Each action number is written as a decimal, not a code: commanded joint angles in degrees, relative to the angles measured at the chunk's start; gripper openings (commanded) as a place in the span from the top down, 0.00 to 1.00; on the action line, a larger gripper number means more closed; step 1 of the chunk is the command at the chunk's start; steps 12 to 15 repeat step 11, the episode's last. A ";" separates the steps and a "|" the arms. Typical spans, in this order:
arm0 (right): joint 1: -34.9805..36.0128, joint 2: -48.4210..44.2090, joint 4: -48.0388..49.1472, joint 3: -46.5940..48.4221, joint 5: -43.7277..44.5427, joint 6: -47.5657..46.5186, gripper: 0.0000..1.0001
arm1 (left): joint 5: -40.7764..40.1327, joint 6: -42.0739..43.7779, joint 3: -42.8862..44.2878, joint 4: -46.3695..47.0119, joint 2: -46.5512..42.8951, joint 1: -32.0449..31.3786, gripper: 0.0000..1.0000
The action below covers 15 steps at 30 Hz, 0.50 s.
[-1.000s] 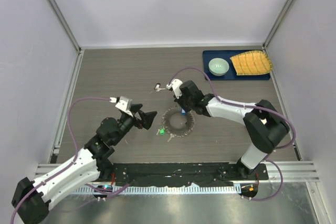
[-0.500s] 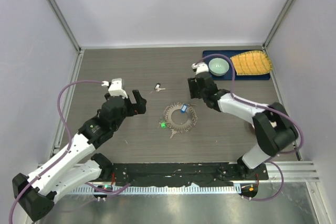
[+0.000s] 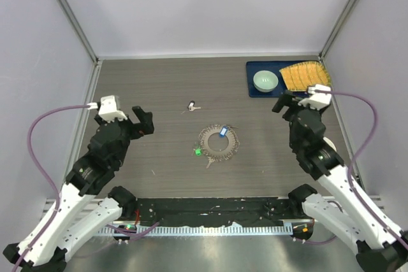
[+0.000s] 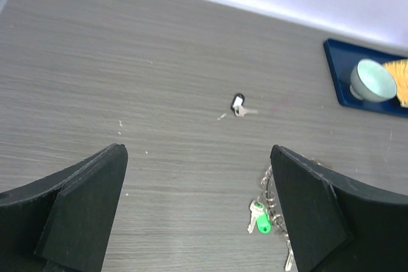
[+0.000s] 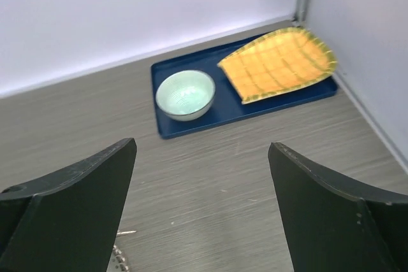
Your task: Put the keys on the keyring
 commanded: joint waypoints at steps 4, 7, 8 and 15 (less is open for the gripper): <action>0.07 -13.98 -8.15 -1.46 9.10 -0.57 0.08 | -6.81 3.84 -1.12 1.53 -7.77 0.24 0.00; -0.02 -16.44 -10.35 -0.76 8.39 -0.74 0.07 | -7.16 3.84 -2.35 2.50 -8.84 0.24 0.00; 0.07 -16.80 -10.79 -0.58 8.39 -1.35 0.07 | -7.33 3.84 -2.53 2.59 -8.92 0.24 0.00; 0.07 -17.86 -12.99 0.29 8.13 -1.88 0.07 | -7.95 3.67 -2.36 1.80 -8.92 0.24 0.00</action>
